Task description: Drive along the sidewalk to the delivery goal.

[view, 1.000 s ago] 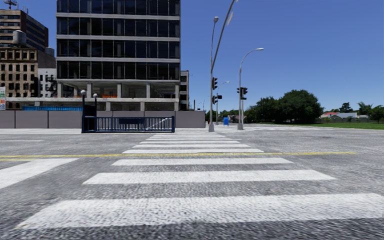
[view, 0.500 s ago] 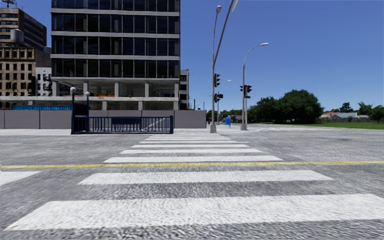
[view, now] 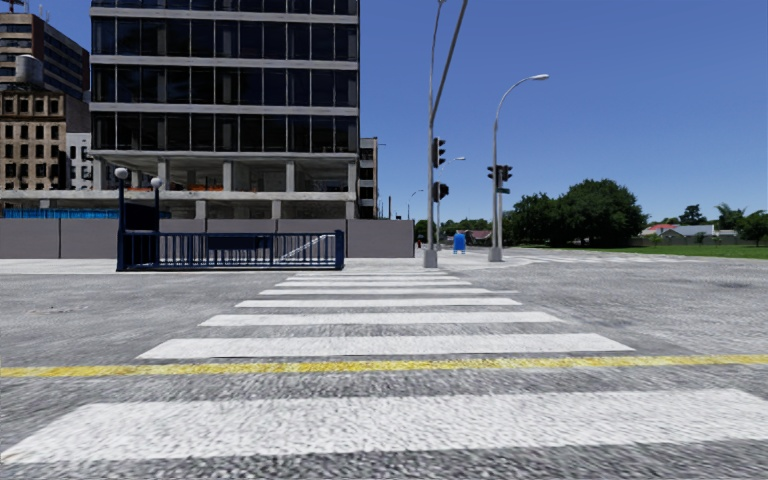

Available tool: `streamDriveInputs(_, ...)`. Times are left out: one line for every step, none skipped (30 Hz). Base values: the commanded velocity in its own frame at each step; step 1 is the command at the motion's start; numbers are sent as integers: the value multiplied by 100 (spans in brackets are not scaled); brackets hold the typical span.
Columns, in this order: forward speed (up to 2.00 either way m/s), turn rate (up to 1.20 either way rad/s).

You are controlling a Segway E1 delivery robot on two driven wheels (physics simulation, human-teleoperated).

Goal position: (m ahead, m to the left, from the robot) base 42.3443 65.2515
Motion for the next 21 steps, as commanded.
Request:
streamDriveInputs(200, 0)
streamDriveInputs(200, 0)
streamDriveInputs(200, 0)
streamDriveInputs(200, 0)
streamDriveInputs(200, 0)
streamDriveInputs(200, 0)
streamDriveInputs(200, 0)
streamDriveInputs(200, 0)
streamDriveInputs(200, 0)
streamDriveInputs(200, 0)
streamDriveInputs(200, 0)
streamDriveInputs(200, 0)
streamDriveInputs(200, 0)
streamDriveInputs(200, 0)
streamDriveInputs(200, 0)
streamDriveInputs(200, 0)
streamDriveInputs(200, 0)
streamDriveInputs(200, 0)
streamDriveInputs(200, 0)
streamDriveInputs(200, 0)
streamDriveInputs(200, 0)
